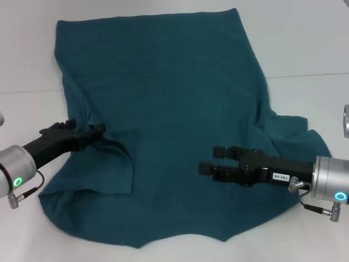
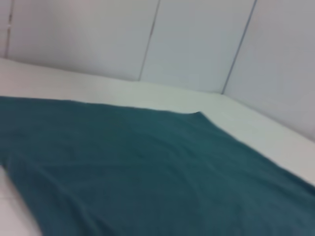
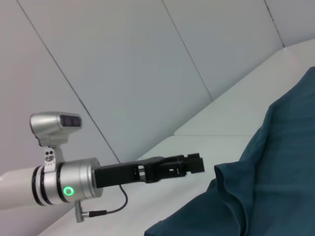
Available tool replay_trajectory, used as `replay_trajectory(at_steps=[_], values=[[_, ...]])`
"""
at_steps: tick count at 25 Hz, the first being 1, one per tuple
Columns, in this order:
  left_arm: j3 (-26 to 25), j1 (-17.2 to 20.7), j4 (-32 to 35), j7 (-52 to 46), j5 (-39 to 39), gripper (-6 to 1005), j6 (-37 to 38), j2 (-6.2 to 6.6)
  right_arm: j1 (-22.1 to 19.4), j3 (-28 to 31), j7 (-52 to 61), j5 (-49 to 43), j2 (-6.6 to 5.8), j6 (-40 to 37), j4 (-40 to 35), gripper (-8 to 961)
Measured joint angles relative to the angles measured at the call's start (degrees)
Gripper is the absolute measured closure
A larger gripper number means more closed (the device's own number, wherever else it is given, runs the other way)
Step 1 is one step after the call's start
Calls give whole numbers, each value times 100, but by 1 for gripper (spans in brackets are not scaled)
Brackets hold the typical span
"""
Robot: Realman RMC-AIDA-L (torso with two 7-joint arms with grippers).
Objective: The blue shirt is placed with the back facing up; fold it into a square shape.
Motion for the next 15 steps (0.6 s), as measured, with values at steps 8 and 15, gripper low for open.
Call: replay_trajectory(at_steps=[8,15], values=[[65,-300,-375,218,-5,96,-676,-11,11,0,44,0,3,39,9,39],[73,-431,-510,310,-5,96,-765,-11,16,0,44,7,9,86,43,38]])
